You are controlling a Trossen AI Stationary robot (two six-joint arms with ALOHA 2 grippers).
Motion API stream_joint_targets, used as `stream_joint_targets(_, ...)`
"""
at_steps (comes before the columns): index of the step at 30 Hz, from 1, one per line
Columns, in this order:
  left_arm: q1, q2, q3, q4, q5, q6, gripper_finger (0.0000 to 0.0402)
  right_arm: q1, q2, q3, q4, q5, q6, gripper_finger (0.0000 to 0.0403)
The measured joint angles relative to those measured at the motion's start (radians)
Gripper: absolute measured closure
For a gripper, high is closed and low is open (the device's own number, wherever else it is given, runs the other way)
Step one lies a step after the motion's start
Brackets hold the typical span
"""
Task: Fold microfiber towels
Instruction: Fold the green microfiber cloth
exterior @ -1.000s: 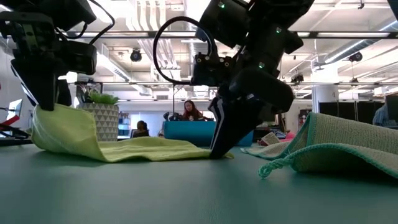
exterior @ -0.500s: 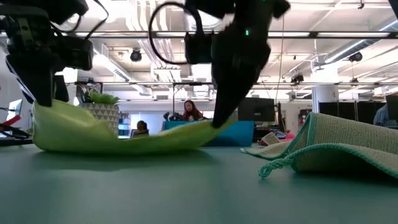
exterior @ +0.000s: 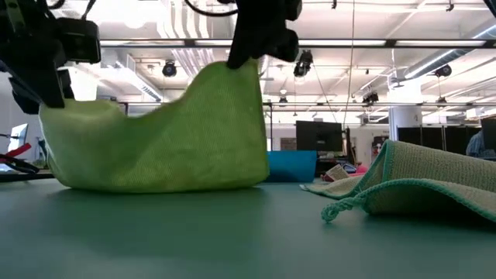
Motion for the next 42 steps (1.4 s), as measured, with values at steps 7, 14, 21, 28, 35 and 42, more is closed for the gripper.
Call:
stream_joint_targets(7,-0.018,-0.014,0.049,-0.038,-0.039,0.027,0.0401,0.0,0.0,0.043,-0.057,0.129,-0.038,0.0394)
stream_joint_targets(14,-0.017,-0.014,0.158,-0.202,-0.213,0.096,0.0402,-0.003,0.0,0.148,-0.184,0.29,-0.067,0.0394)
stream_joint_targets(21,-0.017,-0.01,0.243,-0.241,-0.388,0.19,0.0402,-0.003,0.0,0.282,-0.315,0.403,-0.052,0.0394)
stream_joint_targets(28,-0.017,-0.003,0.277,-0.257,-0.542,0.193,0.0402,0.001,0.0,0.379,-0.418,0.487,0.072,0.0394)
stream_joint_targets(35,-0.017,0.005,0.33,-0.263,-0.75,0.24,0.0401,0.002,0.0,0.42,-0.502,0.559,0.135,0.0394)
stream_joint_targets(42,-0.016,0.016,0.379,-0.262,-0.858,0.32,0.0401,-0.005,0.0,0.42,-0.558,0.656,0.157,0.0394)
